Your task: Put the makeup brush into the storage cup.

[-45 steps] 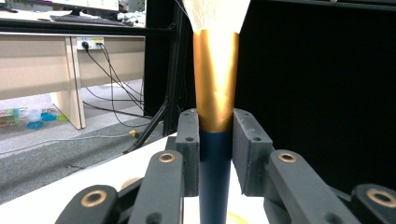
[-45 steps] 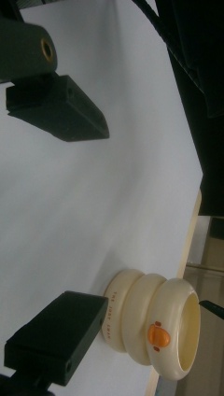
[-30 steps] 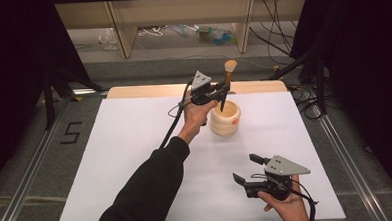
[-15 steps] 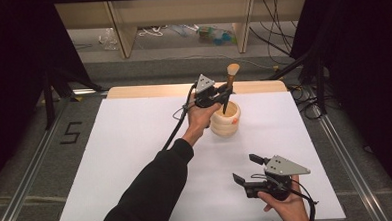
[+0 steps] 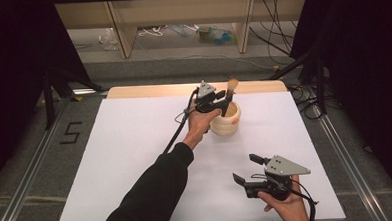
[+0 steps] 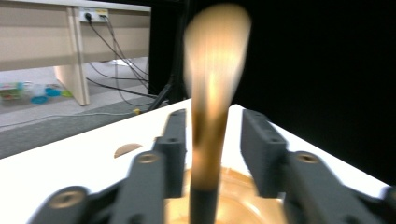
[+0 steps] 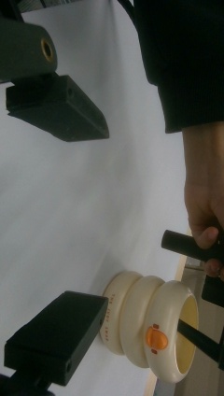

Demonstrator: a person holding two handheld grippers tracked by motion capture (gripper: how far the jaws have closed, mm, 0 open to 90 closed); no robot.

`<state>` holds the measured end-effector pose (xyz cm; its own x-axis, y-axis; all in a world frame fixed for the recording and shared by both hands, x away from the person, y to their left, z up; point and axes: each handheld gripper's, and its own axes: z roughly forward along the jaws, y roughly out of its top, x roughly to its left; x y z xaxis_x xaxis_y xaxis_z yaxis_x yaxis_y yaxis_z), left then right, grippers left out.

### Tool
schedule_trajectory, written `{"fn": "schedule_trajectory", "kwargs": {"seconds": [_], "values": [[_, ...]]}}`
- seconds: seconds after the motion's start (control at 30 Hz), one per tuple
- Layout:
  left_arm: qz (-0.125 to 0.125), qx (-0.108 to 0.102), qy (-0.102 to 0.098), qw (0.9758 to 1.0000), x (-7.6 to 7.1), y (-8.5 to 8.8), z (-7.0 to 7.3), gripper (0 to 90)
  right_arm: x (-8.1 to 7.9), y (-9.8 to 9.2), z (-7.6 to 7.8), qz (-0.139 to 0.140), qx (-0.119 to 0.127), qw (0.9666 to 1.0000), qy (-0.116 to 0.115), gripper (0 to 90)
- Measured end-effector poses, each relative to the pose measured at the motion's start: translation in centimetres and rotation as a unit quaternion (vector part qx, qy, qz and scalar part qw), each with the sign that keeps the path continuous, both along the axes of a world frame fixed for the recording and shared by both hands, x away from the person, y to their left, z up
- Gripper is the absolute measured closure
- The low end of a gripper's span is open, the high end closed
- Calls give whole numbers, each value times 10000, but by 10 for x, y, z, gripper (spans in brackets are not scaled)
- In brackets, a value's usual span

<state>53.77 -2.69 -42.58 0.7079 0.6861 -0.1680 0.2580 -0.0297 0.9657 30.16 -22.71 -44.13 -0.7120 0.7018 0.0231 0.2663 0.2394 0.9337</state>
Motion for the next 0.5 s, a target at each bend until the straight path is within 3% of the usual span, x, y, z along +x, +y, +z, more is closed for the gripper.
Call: {"fn": "schedule_trajectory", "kwargs": {"seconds": [0.23,0.43,0.5], "values": [[-113,155,-97,9998,-7,5,11,480,-1,1,0,40,91,9999,79,171],[-253,257,-40,9993,-10,11,15,389,0,-1,0,8,-30,10000,29,171],[-286,249,49,9993,-13,17,17,360,-1,-1,1,12,-13,9999,122,171]]}}
